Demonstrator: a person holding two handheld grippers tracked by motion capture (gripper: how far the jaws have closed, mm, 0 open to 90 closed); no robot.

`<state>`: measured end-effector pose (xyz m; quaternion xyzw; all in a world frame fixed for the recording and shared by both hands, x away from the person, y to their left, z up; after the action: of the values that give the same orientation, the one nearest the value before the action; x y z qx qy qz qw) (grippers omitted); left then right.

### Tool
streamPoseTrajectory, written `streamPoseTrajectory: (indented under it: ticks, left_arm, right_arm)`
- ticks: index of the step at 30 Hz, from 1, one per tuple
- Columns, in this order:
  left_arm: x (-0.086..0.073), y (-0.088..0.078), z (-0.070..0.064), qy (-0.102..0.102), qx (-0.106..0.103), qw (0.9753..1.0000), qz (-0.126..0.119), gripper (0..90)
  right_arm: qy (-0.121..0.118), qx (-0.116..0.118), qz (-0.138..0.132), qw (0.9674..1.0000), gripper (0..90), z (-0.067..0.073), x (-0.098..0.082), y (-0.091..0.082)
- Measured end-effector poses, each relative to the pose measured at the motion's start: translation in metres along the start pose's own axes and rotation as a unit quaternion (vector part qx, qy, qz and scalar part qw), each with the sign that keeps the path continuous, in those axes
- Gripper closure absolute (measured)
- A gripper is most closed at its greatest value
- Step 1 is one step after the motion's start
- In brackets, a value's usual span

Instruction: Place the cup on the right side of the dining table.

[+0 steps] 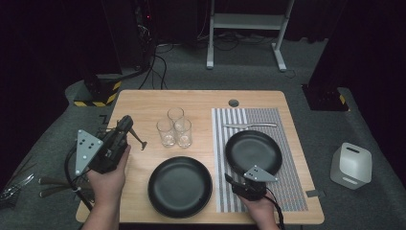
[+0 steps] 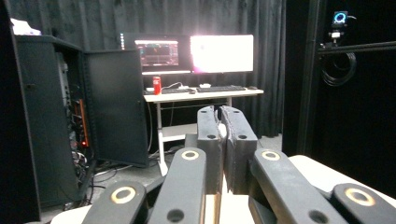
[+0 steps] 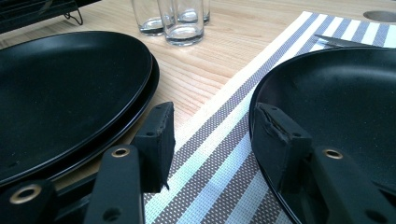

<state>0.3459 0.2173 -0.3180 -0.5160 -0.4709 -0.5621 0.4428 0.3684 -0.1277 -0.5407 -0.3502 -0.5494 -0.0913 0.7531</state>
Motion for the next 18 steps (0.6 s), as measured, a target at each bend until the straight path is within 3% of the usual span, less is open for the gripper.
streamPoseTrajectory:
  ticks: [9, 18]
  left_arm:
    - [-0.009, 0.005, -0.015, 0.003, -0.012, 0.9998, 0.014, 86.5]
    - [-0.014, 0.006, -0.030, -0.007, -0.038, 0.9992, 0.006, 86.4]
  right_arm:
    - [-0.006, 0.000, -0.004, 1.0000, 49.0, 0.000, 0.001, -0.002]
    - [-0.023, -0.015, 0.006, 0.9996, 48.8, 0.003, 0.001, 0.001]
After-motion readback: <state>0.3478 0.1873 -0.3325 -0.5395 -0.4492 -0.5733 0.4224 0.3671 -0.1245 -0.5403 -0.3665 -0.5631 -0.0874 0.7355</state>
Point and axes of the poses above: each handheld gripper's, and its own axes: y roughly forward along the jaws, x roughly out of its top, z roughly to its left, the point moved 6 cm from there along y, roughly forward along the jaws, and after that the axes turned 10 degrees about x, right-handed, at the moved point
